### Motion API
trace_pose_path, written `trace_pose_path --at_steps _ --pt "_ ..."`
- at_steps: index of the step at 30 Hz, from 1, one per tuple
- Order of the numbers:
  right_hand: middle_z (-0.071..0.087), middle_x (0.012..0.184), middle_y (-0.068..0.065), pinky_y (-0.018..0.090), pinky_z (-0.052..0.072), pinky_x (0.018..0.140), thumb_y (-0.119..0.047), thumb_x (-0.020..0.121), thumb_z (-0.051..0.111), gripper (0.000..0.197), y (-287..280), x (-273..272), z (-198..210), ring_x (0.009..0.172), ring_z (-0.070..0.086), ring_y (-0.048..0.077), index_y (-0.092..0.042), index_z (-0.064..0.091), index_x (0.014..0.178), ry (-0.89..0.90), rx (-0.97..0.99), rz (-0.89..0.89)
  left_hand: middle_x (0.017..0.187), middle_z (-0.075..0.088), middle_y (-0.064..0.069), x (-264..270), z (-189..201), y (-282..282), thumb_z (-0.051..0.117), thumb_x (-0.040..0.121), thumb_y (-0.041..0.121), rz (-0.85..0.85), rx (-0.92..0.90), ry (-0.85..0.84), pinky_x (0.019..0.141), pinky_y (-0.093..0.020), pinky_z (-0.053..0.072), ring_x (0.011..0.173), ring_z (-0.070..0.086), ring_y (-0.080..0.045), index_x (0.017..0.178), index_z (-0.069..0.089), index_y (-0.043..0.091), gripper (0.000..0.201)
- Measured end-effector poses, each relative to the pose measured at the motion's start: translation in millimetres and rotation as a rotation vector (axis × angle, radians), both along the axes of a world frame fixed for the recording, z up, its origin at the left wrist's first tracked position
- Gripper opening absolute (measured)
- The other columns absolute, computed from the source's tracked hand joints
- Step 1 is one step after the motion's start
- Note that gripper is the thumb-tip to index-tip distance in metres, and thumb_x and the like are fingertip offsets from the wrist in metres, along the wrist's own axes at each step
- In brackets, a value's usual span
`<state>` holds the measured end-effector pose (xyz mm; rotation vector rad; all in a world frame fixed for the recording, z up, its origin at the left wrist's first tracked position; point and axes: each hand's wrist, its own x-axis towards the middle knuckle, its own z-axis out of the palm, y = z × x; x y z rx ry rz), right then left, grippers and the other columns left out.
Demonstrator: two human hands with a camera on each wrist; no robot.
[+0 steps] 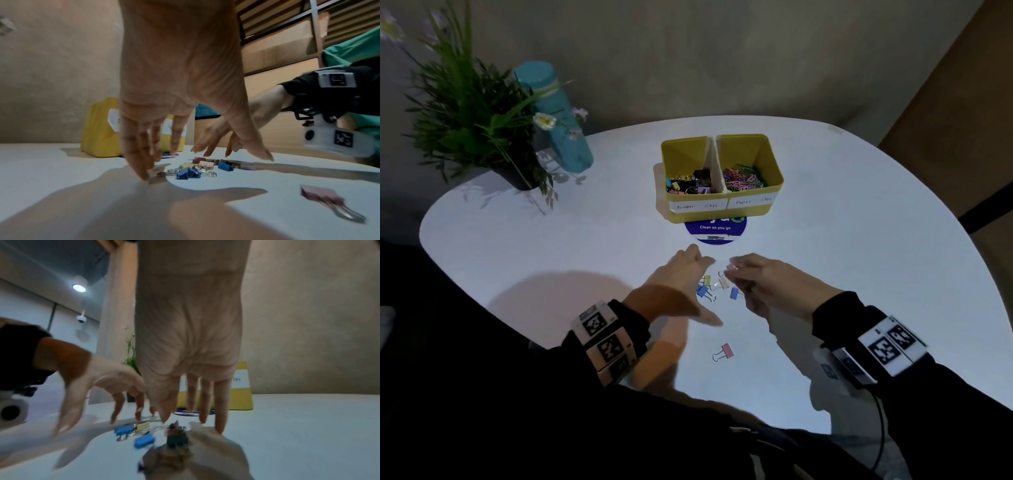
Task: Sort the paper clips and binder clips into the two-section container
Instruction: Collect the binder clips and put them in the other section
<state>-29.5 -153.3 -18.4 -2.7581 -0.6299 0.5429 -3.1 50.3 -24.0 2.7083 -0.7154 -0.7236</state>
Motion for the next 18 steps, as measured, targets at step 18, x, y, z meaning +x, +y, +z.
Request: trace_pose_path --at_steps 18 --pt "0.053 0.12 0.007 0.035 0.049 0.086 -0.023 0.053 0.093 0.083 18 -4 -10 0.105 0.053 0.024 -0.013 0.041 0.116 0.172 0.16 -0.427 0.122 0.046 -0.009 -13 -16 -18 0.085 0.061 0.046 0.269 -0.033 0.001 0.084 -0.037 0.053 0.108 0.055 -0.026 0.125 0.034 0.012 0.088"
